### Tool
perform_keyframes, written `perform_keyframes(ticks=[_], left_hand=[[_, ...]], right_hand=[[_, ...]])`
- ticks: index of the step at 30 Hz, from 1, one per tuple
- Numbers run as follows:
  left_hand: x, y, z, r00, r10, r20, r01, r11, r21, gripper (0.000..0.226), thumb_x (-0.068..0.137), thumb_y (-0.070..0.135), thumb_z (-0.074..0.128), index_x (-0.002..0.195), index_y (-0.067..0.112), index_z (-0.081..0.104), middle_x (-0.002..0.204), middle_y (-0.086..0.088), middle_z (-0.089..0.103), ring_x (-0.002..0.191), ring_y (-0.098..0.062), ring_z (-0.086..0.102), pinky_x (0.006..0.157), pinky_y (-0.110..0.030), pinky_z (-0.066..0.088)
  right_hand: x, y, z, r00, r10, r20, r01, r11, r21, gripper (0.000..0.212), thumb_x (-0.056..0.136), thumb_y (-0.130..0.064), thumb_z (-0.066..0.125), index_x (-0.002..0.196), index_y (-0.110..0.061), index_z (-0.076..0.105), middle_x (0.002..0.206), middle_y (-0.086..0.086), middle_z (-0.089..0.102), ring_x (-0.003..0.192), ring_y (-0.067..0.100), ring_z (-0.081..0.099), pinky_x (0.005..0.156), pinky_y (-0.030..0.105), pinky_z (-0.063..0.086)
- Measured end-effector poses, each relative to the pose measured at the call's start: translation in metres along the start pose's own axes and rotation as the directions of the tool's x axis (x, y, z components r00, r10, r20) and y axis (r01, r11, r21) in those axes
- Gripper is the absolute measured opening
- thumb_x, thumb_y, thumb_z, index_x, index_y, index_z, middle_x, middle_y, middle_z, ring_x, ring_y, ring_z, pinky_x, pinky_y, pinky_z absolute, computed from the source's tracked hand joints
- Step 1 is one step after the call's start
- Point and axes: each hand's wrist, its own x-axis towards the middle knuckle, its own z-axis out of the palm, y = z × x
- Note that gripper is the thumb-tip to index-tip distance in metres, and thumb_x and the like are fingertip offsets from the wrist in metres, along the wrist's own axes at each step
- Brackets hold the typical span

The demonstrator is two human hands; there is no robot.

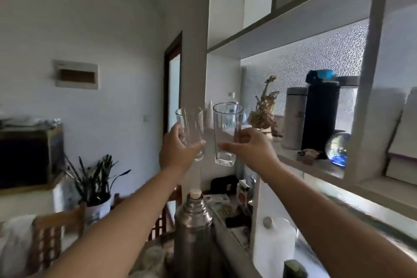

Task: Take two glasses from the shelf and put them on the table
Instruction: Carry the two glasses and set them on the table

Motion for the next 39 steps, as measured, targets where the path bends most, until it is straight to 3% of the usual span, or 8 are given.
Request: perform_keyframes(ticks=[4,7,10,15,19,22,28,39], left_hand=[[-0.026,-0.021,-0.039,0.997,-0.072,0.04,0.07,0.996,0.049,0.077,0.064,0.042,0.079,0.13,0.028,0.043,0.114,0.0,0.055,0.101,-0.02,0.056,0.085,-0.042,0.05],[-0.05,-0.037,-0.07,0.991,-0.118,0.065,0.113,0.99,0.082,0.074,0.062,0.041,0.081,0.125,0.037,0.043,0.109,0.006,0.054,0.094,-0.013,0.057,0.079,-0.037,0.05],[-0.08,-0.048,-0.098,0.976,-0.197,0.098,0.188,0.978,0.088,0.073,0.057,0.041,0.084,0.117,0.046,0.042,0.1,0.02,0.047,0.084,0.001,0.051,0.063,-0.024,0.045],[-0.125,-0.067,-0.149,0.942,-0.31,0.128,0.294,0.947,0.129,0.066,0.058,0.04,0.084,0.111,0.047,0.044,0.108,0.015,0.053,0.099,-0.014,0.055,0.077,-0.033,0.049],[-0.154,-0.085,-0.19,0.911,-0.388,0.143,0.36,0.914,0.19,0.068,0.057,0.039,0.085,0.112,0.044,0.044,0.111,0.015,0.052,0.1,-0.012,0.054,0.083,-0.036,0.05],[-0.175,-0.098,-0.211,0.904,-0.407,0.13,0.374,0.901,0.221,0.066,0.059,0.037,0.084,0.111,0.041,0.043,0.104,0.019,0.051,0.093,-0.001,0.051,0.074,-0.024,0.044],[-0.22,-0.139,-0.225,0.831,-0.541,0.13,0.509,0.833,0.215,0.067,0.062,0.032,0.083,0.114,0.04,0.041,0.117,0.012,0.048,0.11,-0.017,0.048,0.09,-0.042,0.046],[-0.295,-0.217,-0.205,0.667,-0.695,0.267,0.649,0.719,0.249,0.06,0.061,0.031,0.083,0.102,0.045,0.042,0.107,0.016,0.05,0.093,-0.007,0.058,0.079,-0.033,0.053]], right_hand=[[-0.02,0.015,0.027,0.984,-0.008,0.177,-0.022,0.986,0.165,0.057,0.054,-0.039,0.089,0.102,-0.027,0.062,0.093,-0.006,0.071,0.087,0.013,0.068,0.075,0.029,0.053],[-0.036,0.026,0.047,0.949,-0.044,0.311,-0.034,0.971,0.239,0.053,0.058,-0.035,0.088,0.1,-0.046,0.058,0.097,-0.008,0.07,0.08,0.006,0.069,0.068,0.023,0.053],[-0.052,0.034,0.067,0.91,-0.056,0.411,-0.075,0.952,0.296,0.063,0.054,-0.043,0.088,0.11,-0.044,0.058,0.094,-0.01,0.07,0.073,-0.001,0.069,0.057,0.015,0.053],[-0.082,0.042,0.109,0.81,-0.056,0.584,-0.184,0.921,0.343,0.085,0.038,-0.055,0.083,0.117,-0.038,0.058,0.1,-0.003,0.075,0.089,0.016,0.071,0.09,0.048,0.054],[-0.112,0.046,0.142,0.733,-0.074,0.676,-0.209,0.921,0.327,0.084,0.036,-0.055,0.084,0.115,-0.037,0.061,0.1,-0.001,0.074,0.087,0.014,0.071,0.079,0.038,0.059],[-0.134,0.051,0.165,0.688,-0.069,0.723,-0.236,0.92,0.312,0.073,0.049,-0.042,0.085,0.116,-0.032,0.059,0.096,-0.003,0.074,0.082,0.01,0.071,0.069,0.028,0.058],[-0.172,0.083,0.208,0.605,-0.003,0.796,-0.29,0.931,0.224,0.056,0.066,-0.025,0.083,0.114,-0.033,0.055,0.102,-0.004,0.07,0.087,0.008,0.069,0.067,0.022,0.054],[-0.242,0.176,0.254,0.544,0.207,0.813,-0.368,0.93,0.009,0.064,0.055,-0.027,0.091,0.11,-0.032,0.058,0.096,-0.009,0.069,0.082,0.0,0.067,0.063,0.014,0.051]])
